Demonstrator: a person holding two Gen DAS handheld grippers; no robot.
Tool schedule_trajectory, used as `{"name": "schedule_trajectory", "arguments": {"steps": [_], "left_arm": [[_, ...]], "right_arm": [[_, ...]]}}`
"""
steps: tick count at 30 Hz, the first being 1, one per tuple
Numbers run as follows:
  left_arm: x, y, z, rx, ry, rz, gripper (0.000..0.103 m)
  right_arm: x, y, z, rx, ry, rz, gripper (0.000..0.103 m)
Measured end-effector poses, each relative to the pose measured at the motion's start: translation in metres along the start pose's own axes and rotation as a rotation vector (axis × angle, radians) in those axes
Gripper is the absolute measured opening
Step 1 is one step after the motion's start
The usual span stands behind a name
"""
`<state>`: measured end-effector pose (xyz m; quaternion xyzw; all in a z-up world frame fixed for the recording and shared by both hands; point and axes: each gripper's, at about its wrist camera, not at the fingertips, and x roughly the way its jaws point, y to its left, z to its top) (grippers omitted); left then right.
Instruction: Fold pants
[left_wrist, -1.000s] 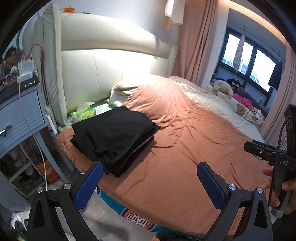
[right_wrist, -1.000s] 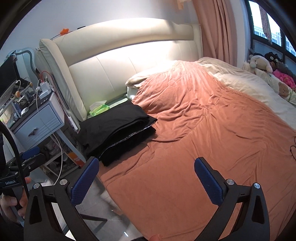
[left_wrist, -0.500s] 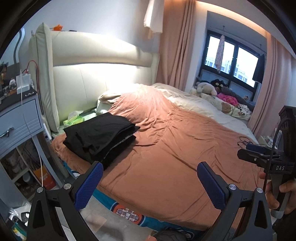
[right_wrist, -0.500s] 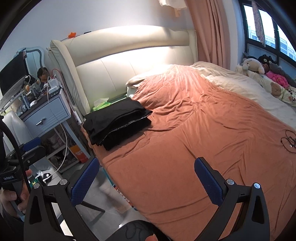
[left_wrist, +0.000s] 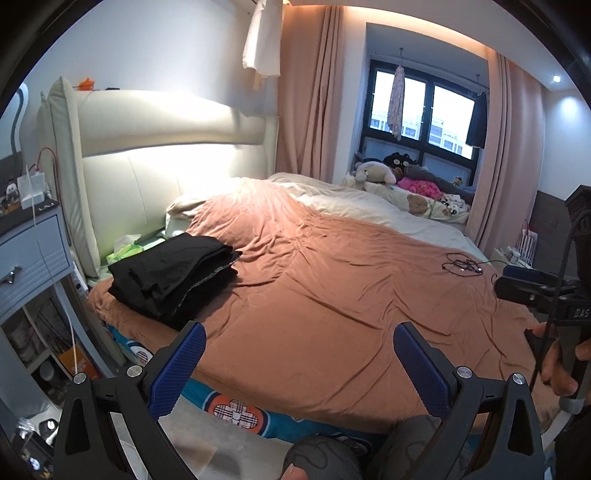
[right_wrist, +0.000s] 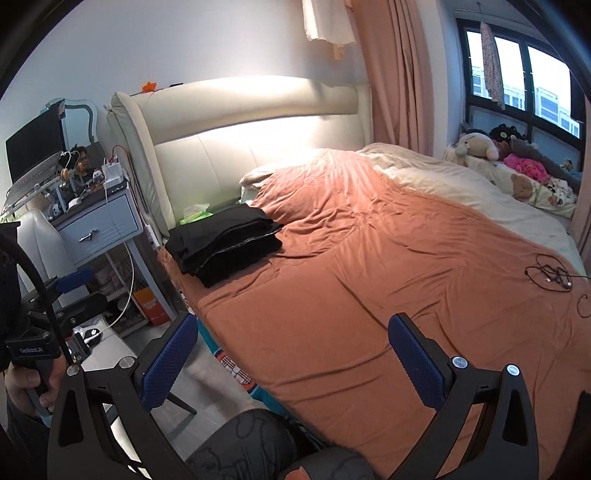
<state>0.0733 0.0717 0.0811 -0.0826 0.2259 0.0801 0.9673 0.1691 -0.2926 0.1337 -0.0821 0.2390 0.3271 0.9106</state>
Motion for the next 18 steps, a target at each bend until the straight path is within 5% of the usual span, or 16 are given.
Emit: {"name": "schedule_trajectory", "arguments": {"steps": [18], "left_arm": [[-0.042,-0.003,-0.06,0.061,-0.038,0.057,0.102]], "right_arm": [[-0.065,0.043,-0.089,-0.035,-0.079,-0.037,0.103]]}}
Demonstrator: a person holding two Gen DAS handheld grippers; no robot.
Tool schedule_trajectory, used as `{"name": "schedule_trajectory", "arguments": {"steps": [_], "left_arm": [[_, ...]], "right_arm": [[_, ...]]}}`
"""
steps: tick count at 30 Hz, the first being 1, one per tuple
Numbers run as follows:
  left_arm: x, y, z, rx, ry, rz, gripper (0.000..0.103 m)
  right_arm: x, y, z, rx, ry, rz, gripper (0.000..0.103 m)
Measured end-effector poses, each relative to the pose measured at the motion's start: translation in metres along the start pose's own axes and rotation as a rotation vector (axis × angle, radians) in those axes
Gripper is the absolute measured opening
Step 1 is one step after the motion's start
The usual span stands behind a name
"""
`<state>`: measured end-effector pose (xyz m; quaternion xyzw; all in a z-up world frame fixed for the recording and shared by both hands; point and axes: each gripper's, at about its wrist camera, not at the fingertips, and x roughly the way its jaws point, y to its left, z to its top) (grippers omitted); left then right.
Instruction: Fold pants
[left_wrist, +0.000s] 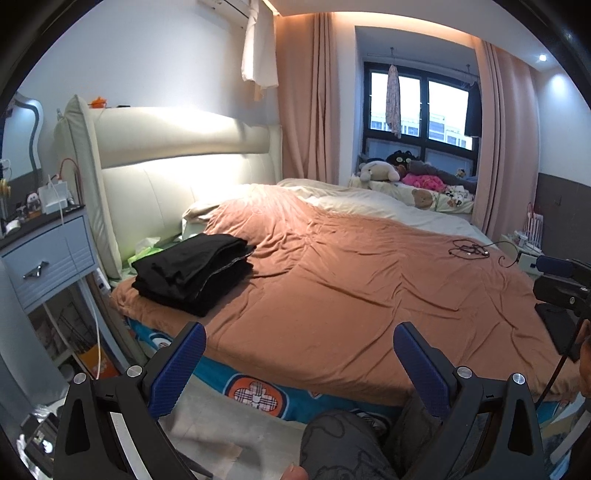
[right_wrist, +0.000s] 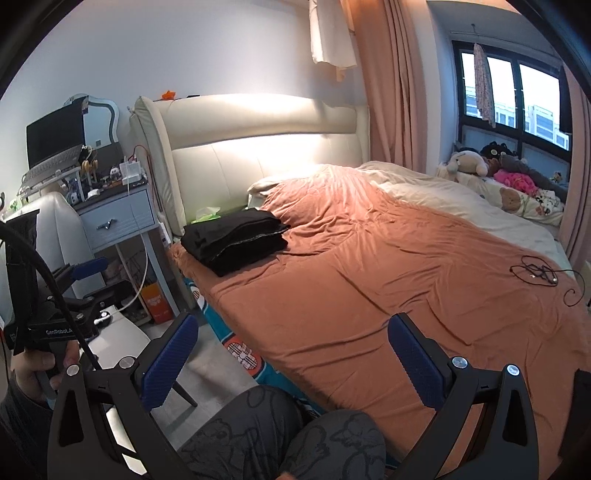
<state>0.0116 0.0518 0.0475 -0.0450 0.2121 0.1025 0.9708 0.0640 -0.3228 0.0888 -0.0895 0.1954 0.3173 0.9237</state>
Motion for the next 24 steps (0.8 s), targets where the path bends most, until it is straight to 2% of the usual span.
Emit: {"name": "schedule_trajectory", "arguments": {"steps": [4,9,14,24], "left_arm": [[-0.012,0.002,-0.012,0.009,-0.018,0.012,0.102],[-0.023,-0.005,-0.023,0.041,-0.033,-0.013,0.102],[-0.033,-0.007,-0.03,0.02,-0.067,-0.06,0.102],[-0.043,-0.02,-0.036,0.046,-0.121,-0.055,0.102]], "right_arm": [[0.002,0.004,-0.014,0.026,0.002,-0.002,0.103],[0.003,0.01,-0.034,0.057,-0.027,-0.044,0.103],[0.005,0.013,-0.052,0.096,-0.036,-0.084,0.103],[-0.001,0.025,-0.06,0.113,-0.071,-0.158,0.103]]}}
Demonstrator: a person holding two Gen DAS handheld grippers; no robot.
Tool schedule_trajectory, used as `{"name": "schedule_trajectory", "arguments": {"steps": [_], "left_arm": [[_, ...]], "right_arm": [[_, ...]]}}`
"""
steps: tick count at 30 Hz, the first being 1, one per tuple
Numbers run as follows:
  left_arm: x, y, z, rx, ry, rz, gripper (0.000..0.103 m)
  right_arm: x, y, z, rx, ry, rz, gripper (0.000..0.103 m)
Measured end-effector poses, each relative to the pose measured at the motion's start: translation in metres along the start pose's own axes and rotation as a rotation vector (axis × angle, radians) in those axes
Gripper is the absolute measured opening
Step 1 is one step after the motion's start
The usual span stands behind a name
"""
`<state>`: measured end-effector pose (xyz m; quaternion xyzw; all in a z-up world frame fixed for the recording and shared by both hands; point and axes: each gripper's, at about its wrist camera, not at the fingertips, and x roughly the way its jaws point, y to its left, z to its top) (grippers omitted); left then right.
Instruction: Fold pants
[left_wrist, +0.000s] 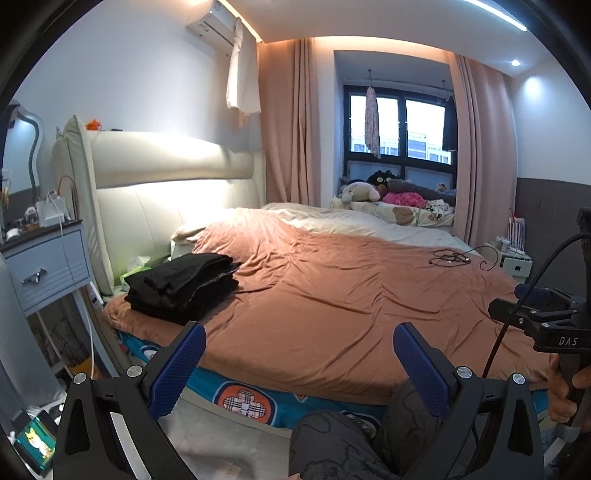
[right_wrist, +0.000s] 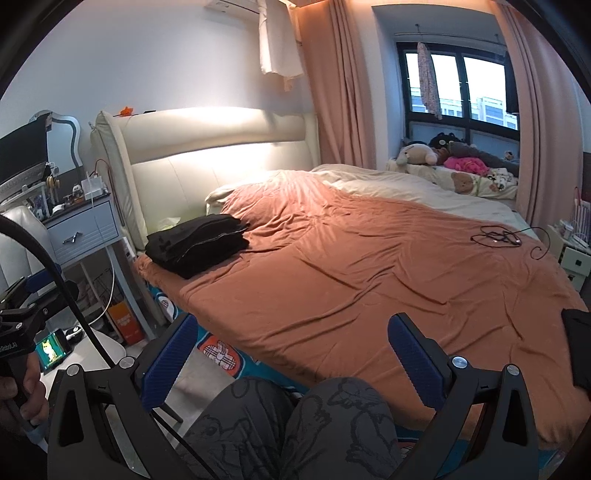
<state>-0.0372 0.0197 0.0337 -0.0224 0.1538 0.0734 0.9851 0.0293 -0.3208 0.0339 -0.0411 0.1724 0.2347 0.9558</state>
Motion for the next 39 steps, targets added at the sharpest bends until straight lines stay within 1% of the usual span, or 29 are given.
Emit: {"name": "schedule_trajectory", "arguments": {"steps": [3,9,18,26,31,39], "left_arm": [[-0.003,0.0,-0.001,0.0,-0.011,-0.002,0.102],[-0.004,0.001,-0.004,-0.008,-0.002,-0.001,0.102],[-0.001,0.002,-0.006,-0.014,0.016,0.008,0.102],[0.0,0.004,-0.007,-0.009,0.012,0.016,0.102],[0.007,0.007,-0.01,-0.033,0.028,0.008,0.102],[0.01,0.003,-0.012,-0.014,0.037,0.014,0.102]], "right_arm": [[0.001,0.004,-0.004,0.003,0.0,-0.01,0.103],[0.005,-0.003,-0.01,0.003,0.009,-0.024,0.103],[0.002,-0.004,-0.01,0.019,0.01,-0.019,0.103],[0.0,-0.007,-0.012,0.024,0.005,-0.019,0.103],[-0.001,-0.006,-0.014,0.017,0.005,-0.014,0.103],[0.0,-0.008,-0.014,0.028,0.007,-0.008,0.103]]}}
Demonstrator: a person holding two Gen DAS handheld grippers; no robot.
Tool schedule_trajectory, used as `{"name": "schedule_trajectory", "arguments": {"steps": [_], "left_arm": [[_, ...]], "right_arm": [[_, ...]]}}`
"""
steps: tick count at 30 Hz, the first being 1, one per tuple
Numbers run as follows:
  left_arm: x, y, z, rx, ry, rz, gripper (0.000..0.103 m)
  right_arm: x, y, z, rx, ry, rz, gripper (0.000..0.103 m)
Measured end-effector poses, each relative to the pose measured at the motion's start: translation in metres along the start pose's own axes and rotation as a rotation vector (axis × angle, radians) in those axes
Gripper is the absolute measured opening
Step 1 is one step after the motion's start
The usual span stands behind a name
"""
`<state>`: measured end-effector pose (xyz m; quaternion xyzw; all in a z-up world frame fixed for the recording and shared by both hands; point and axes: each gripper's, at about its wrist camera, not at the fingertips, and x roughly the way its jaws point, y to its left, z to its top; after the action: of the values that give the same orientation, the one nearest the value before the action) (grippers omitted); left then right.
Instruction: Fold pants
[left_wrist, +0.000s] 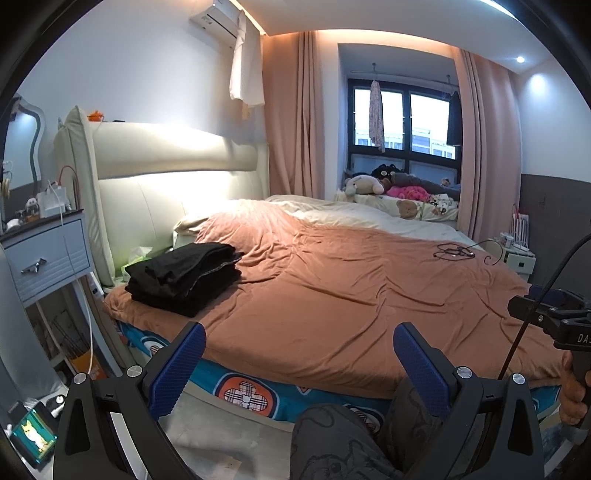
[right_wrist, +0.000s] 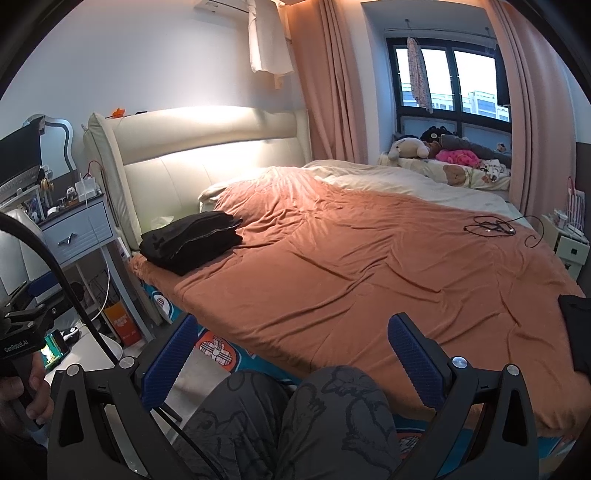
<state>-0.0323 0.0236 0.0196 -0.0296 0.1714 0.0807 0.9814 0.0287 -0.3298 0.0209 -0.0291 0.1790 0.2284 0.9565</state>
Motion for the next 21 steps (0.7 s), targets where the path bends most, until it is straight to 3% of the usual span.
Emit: {"name": "schedule_trajectory", "arguments": {"steps": [21], "left_arm": [[0.003,0.0037,-0.0024,-0.004,0.013,0.018,0.103]], "right_arm": [[-0.0037,-0.0014,-0.0018,0.007,-0.015,-0.008,0.103]]}}
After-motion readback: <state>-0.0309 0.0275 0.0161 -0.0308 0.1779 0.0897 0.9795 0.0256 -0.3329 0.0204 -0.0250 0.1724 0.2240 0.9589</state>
